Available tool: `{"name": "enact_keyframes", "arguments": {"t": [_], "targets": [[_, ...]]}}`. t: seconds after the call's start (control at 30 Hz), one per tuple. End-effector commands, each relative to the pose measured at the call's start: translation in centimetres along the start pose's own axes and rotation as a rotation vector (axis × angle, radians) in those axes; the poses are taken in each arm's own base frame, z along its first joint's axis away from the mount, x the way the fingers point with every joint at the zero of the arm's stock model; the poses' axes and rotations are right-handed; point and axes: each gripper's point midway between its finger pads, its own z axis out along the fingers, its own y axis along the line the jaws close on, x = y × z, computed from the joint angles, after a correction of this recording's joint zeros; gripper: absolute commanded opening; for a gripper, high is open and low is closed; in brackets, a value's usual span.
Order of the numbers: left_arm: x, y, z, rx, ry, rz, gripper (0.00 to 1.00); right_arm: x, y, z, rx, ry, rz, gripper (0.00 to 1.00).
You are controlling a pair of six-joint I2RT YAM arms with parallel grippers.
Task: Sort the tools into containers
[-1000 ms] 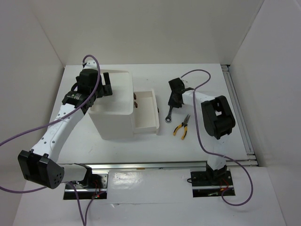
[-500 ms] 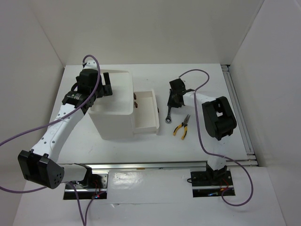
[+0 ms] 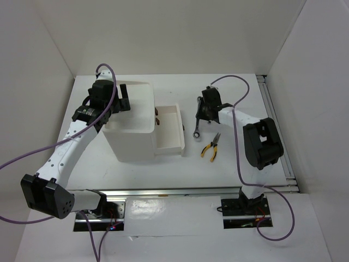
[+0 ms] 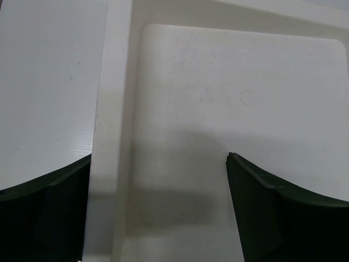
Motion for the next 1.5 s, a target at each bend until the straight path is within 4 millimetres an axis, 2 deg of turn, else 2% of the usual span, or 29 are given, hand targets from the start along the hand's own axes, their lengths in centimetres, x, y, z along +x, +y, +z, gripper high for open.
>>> {"name": "enact_keyframes", "arguments": {"t": [0.0, 0.07, 0.17, 0.3, 0.33, 0.4, 0.43, 0.5, 0.53, 0.6, 0.63, 0.7, 0.73, 0.77, 0.8, 0.87, 0.97, 1.07, 1.17, 1.33, 1.47], "targets": [[6.1, -3.1, -0.3, 0.152, 0.219, 0.059, 1.0, -6.6, 3.1, -4.1, -0.133, -0.236, -0.018, 0.0], [6.1, -3.1, -0.3, 0.152, 0.219, 0.059, 1.0, -7.3, 3.4, -5.0, -0.148, -0.267, -0.028, 0.0], [6.1, -3.1, -0.3, 0.152, 0.219, 0.059, 1.0, -8.8, 5.0, -7.1, -0.225, -0.317, -0.043, 0.0], [6.1, -3.1, -0.3, 0.152, 0.219, 0.059, 1.0, -10.4, 7.6, -9.3, -0.34, -0.338, -0.061, 0.0], [6.1, -3.1, -0.3, 0.152, 0.219, 0.059, 1.0, -10.7, 8.8, -10.0, -0.384, -0.339, -0.073, 0.0], [6.1, -3.1, -0.3, 0.152, 0.219, 0.059, 1.0, -10.4, 9.9, -10.4, -0.412, -0.335, -0.086, 0.0], [6.1, -3.1, -0.3, 0.152, 0.219, 0.059, 1.0, -10.0, 11.4, -11.0, -0.449, -0.329, -0.103, 0.0], [6.1, -3.1, -0.3, 0.152, 0.219, 0.059, 1.0, -9.8, 13.1, -11.7, -0.49, -0.336, -0.121, 0.0], [6.1, -3.1, -0.3, 0.152, 0.219, 0.059, 1.0, -9.1, 14.3, -11.8, -0.51, -0.324, -0.135, 0.0], [6.1, -3.1, -0.3, 0.152, 0.219, 0.059, 1.0, -8.8, 15.5, -11.9, -0.524, -0.33, -0.145, 0.0], [6.1, -3.1, -0.3, 0.152, 0.219, 0.059, 1.0, -8.2, 15.9, -11.1, -0.524, -0.311, -0.151, 0.0], [6.1, -3.1, -0.3, 0.152, 0.219, 0.059, 1.0, -7.6, 17.3, -11.0, -0.545, -0.299, -0.166, 0.0], [6.1, -3.1, -0.3, 0.152, 0.219, 0.059, 1.0, -7.8, 17.3, -10.6, -0.534, -0.304, -0.163, 0.0], [6.1, -3.1, -0.3, 0.152, 0.219, 0.059, 1.0, -6.9, 18.4, -10.4, -0.549, -0.288, -0.176, 0.0], [6.1, -3.1, -0.3, 0.152, 0.219, 0.059, 1.0, -6.9, 18.1, -9.9, -0.533, -0.287, -0.174, 0.0], [6.1, -3.3, -0.4, 0.161, 0.222, 0.058, 1.0, -5.9, 19.2, -9.3, -0.524, -0.282, -0.219, 0.0], [6.1, -3.3, -0.4, 0.161, 0.222, 0.058, 1.0, -4.8, 18.8, -7.9, -0.483, -0.256, -0.269, 0.0], [6.1, -3.3, -0.4, 0.161, 0.222, 0.058, 1.0, -4.0, 18.9, -7.8, -0.489, -0.246, -0.305, 0.0], [5.9, -3.3, -0.3, 0.164, 0.213, 0.056, 1.0, -2.1, 18.7, -6.8, -0.48, -0.197, -0.346, 0.0], [5.9, -3.3, -0.3, 0.164, 0.213, 0.056, 1.0, 0.7, 19.2, -7.0, -0.462, -0.155, -0.468, 0.0], [5.9, -3.3, -0.3, 0.164, 0.213, 0.056, 1.0, 2.0, 18.8, -7.0, -0.43, -0.124, -0.507, 0.0]]}}
